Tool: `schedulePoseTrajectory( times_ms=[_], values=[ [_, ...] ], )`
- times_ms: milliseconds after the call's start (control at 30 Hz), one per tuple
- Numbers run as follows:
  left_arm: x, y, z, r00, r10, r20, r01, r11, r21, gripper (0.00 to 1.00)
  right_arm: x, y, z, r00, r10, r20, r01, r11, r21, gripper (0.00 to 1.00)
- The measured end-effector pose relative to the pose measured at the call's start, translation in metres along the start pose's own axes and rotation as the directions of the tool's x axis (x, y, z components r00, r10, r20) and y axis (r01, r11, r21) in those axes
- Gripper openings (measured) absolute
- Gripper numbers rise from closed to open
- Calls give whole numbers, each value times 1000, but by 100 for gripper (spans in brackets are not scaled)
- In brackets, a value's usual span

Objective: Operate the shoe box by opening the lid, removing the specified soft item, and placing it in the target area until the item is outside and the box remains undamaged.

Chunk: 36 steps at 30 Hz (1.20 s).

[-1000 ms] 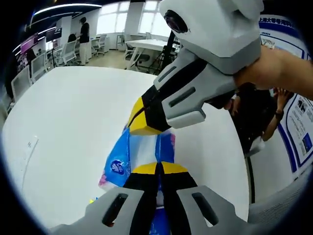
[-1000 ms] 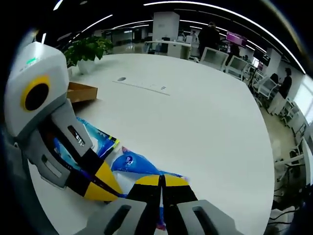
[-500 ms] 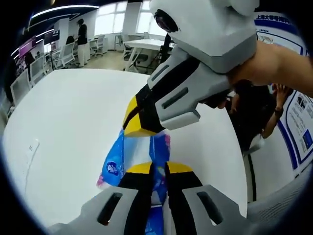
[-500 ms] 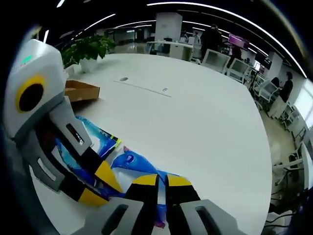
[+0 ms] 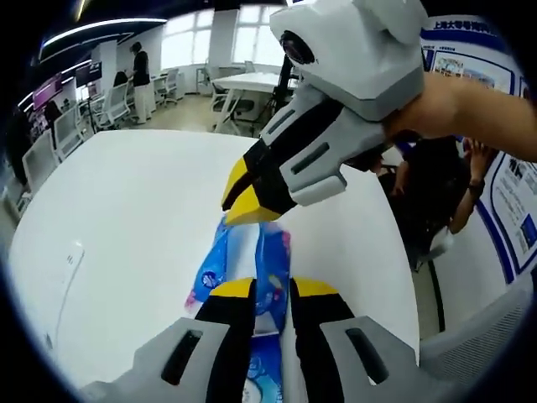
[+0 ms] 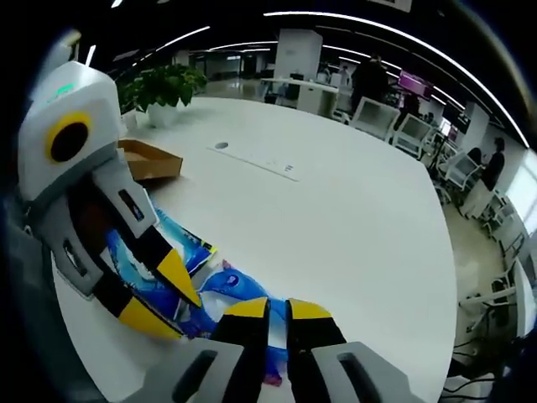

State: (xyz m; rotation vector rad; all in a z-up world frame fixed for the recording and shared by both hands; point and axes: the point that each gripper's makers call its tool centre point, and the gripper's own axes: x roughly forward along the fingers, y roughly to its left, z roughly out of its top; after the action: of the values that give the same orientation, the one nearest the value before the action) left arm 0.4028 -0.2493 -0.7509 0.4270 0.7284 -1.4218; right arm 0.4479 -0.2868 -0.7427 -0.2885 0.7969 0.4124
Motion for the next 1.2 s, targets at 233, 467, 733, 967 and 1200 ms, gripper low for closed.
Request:
schedulePoseTrajectory(
  times_ms=[233, 467, 733, 967, 1200],
  values=[
    [-25, 2, -7, 1000, 21, 14, -21, 1000, -4, 17, -14, 10, 5, 1000, 6, 16, -6, 999, -33, 5],
    [-60, 5, -18, 998, 54, 35, -54, 998, -12, 19, -30, 23, 9, 999, 12, 38, -9, 998, -60, 8],
    [-105, 4, -38, 995, 82, 50, -81, 996, -29, 21, -47, 45, 9, 999, 44, 32, -42, 996, -80, 14],
    [-146, 1, -59, 992, 114, 58, -112, 993, -36, 27, -57, 75, 13, 993, 112, 41, -108, 990, -91, 22],
    [-188, 2, -87, 982, 182, 52, -178, 982, -66, 30, -63, 99, 21, 986, 158, 61, -150, 981, -124, 29]
  ],
)
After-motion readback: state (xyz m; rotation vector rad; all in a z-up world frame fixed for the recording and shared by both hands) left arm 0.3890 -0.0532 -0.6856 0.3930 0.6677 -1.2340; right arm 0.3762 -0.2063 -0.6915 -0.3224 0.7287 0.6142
